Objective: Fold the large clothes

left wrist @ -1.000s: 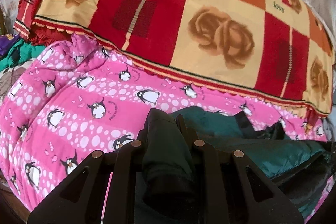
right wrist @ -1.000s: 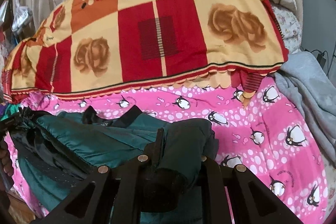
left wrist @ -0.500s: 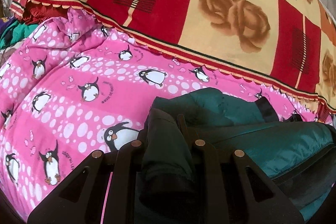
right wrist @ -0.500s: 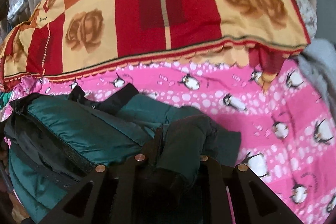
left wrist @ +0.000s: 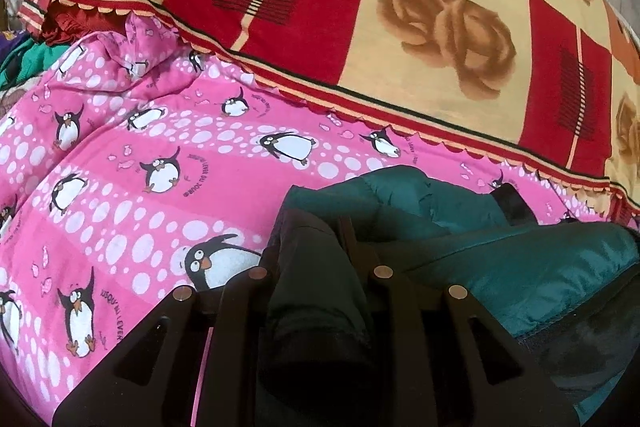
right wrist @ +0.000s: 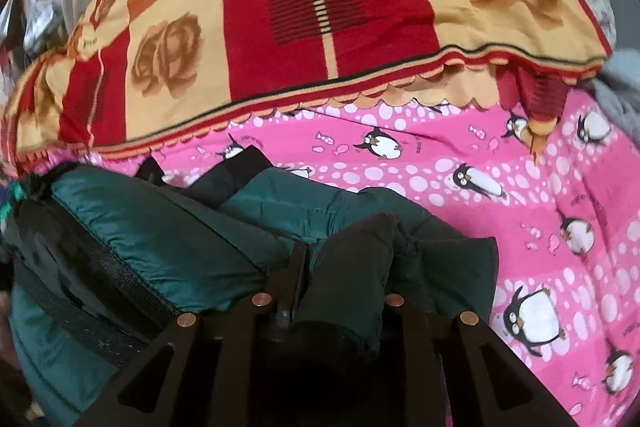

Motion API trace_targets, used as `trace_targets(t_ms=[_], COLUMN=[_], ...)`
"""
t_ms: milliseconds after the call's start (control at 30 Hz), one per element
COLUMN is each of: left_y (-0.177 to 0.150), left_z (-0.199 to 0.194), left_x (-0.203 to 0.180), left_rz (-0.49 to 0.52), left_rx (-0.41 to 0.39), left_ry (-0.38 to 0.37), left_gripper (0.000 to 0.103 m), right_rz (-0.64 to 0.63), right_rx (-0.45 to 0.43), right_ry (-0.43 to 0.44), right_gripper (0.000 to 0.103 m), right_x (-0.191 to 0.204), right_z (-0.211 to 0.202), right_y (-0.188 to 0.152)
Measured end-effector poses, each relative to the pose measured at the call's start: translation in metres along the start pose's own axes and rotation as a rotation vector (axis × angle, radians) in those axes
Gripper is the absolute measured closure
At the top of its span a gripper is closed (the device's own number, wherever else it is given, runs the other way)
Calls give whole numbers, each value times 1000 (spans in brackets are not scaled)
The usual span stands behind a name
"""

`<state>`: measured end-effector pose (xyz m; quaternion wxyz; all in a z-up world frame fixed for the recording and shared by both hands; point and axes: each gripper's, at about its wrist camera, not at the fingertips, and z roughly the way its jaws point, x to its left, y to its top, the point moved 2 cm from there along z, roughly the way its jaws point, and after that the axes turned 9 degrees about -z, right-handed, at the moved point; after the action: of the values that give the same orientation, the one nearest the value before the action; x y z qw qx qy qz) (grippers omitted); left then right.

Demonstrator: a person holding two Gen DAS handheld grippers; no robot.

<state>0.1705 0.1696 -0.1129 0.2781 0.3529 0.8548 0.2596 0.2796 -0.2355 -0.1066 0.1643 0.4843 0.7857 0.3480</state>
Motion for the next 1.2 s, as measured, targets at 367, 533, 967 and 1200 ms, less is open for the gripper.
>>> trace_targets(t_ms=[367, 533, 967, 1200], left_y=[57, 72, 40, 28], left_z=[-53, -80, -8, 36], left_x=[-3, -1, -62, -38], left_rz=[-12, -56, 228, 142], left_rx=[90, 6, 48, 131], left_ry=[-135, -142, 21, 22], left_gripper=[9, 9, 9, 7], right_rz=[328, 325, -86, -63], right_rx=[43, -25, 35, 126], right_ry=[194, 199, 31, 30], right_gripper=[52, 24, 24, 24], right_x=[-27, -18, 37, 18], right_z=[-52, -78, -36, 16], right_y=[25, 37, 66, 53])
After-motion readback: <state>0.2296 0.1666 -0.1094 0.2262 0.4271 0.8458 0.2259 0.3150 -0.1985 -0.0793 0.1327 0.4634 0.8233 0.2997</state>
